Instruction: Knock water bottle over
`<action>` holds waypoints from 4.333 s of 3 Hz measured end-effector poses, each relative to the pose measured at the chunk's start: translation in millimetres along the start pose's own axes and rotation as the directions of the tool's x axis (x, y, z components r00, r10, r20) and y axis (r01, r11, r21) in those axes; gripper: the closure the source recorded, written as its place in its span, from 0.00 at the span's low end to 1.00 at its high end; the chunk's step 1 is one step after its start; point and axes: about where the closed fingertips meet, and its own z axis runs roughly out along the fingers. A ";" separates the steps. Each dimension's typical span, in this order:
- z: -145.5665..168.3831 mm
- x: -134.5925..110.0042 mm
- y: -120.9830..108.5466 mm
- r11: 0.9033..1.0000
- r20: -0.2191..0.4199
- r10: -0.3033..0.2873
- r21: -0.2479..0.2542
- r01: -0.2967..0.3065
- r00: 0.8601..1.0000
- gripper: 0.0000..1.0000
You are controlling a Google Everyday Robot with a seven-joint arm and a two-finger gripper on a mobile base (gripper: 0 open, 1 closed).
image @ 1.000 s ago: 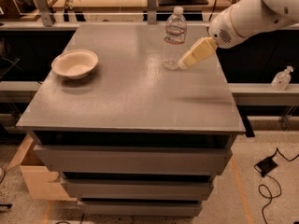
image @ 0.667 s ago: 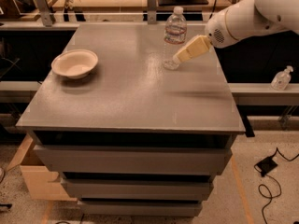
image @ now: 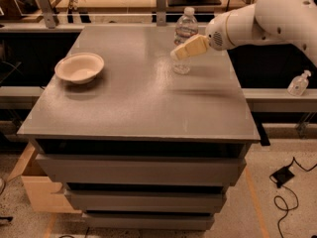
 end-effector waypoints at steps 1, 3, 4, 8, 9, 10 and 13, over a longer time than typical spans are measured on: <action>14.0 -10.1 2.9 1.000 0.048 0.010 -0.021 -0.009 0.999 0.00; 34.0 -20.6 5.6 0.999 0.102 0.026 -0.050 -0.021 0.994 0.26; 33.9 -20.0 4.4 0.999 0.104 0.023 -0.044 -0.018 0.994 0.49; 5.3 -7.4 6.6 0.944 -0.328 -0.327 -0.077 0.320 0.886 1.00; 11.4 2.8 24.4 0.888 -0.394 -0.459 -0.218 0.404 0.796 1.00; 19.0 14.3 39.8 0.846 -0.405 -0.529 -0.324 0.424 0.746 1.00; 53.2 37.5 77.8 0.764 -0.351 -0.604 -0.510 0.395 0.716 1.00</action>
Offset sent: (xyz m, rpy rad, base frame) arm 0.0275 0.0335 0.0037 0.1205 -0.0337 0.0421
